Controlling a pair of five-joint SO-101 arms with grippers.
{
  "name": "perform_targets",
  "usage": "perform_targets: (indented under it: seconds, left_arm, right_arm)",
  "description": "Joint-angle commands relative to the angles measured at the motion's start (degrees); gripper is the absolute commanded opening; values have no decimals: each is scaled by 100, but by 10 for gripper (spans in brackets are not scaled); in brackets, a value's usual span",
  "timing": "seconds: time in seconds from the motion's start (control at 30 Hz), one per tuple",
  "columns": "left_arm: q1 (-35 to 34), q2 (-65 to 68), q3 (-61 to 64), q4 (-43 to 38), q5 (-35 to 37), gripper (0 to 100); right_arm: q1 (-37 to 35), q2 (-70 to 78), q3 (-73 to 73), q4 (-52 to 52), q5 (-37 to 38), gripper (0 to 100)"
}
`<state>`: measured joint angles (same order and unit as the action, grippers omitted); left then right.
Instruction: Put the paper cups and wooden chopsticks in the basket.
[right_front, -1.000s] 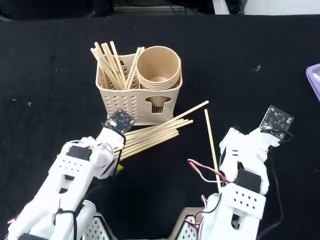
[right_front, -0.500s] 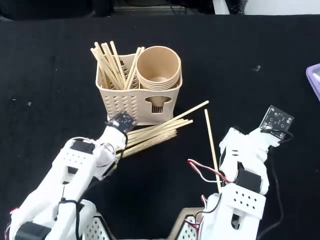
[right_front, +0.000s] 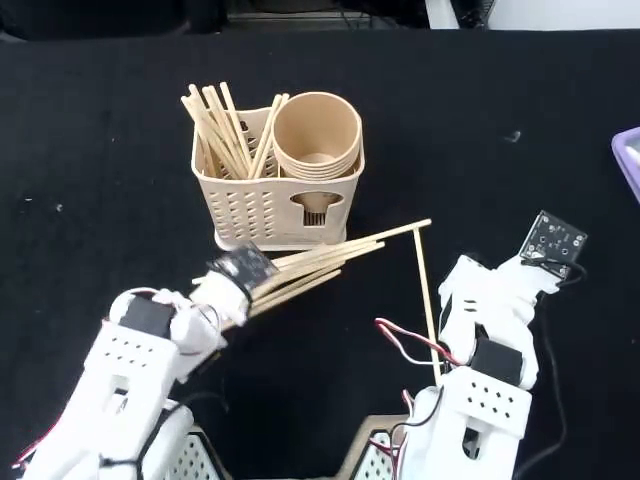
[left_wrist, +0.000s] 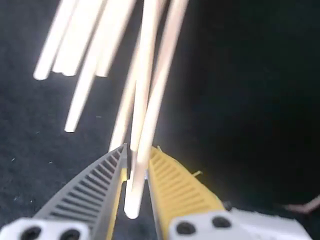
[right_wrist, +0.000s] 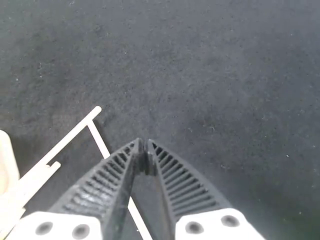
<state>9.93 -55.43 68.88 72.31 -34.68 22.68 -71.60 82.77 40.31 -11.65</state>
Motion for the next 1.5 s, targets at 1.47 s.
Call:
perform_targets:
  seconds: [1.47]
  left_arm:
    - [1534,2892,-769,-1275,677,43]
  right_arm:
    - [-79,-31,-22,-132,369,18]
